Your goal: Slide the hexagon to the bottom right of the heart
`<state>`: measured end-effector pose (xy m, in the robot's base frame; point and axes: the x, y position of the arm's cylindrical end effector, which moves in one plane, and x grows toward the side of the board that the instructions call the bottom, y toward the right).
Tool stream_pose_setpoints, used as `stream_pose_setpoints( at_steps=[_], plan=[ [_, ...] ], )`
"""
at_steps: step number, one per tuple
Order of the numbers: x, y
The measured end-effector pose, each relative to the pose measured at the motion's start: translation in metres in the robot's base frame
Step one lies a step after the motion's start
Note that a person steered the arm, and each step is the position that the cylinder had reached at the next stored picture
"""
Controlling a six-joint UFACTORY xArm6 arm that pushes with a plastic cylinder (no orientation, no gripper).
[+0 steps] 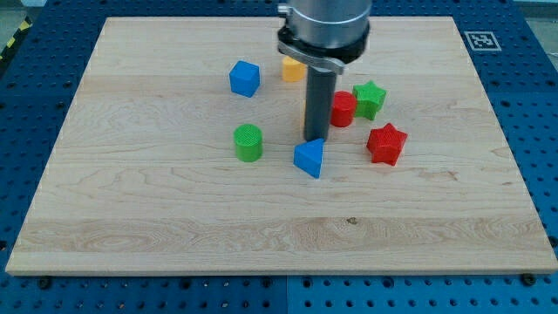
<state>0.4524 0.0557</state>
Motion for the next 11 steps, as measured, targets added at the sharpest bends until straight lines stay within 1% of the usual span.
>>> stream_pose_setpoints(
  at_steps=[1,2,3,5,7,9,11],
  plan=[
    [-0.002,0.02],
    [-0.017,0.015],
    [-0.037,-0.006],
    [-0.014,-0.021],
    [-0.029,-0.055],
    [-0.041,-0.049],
    [-0.071,-0.033]
  ],
)
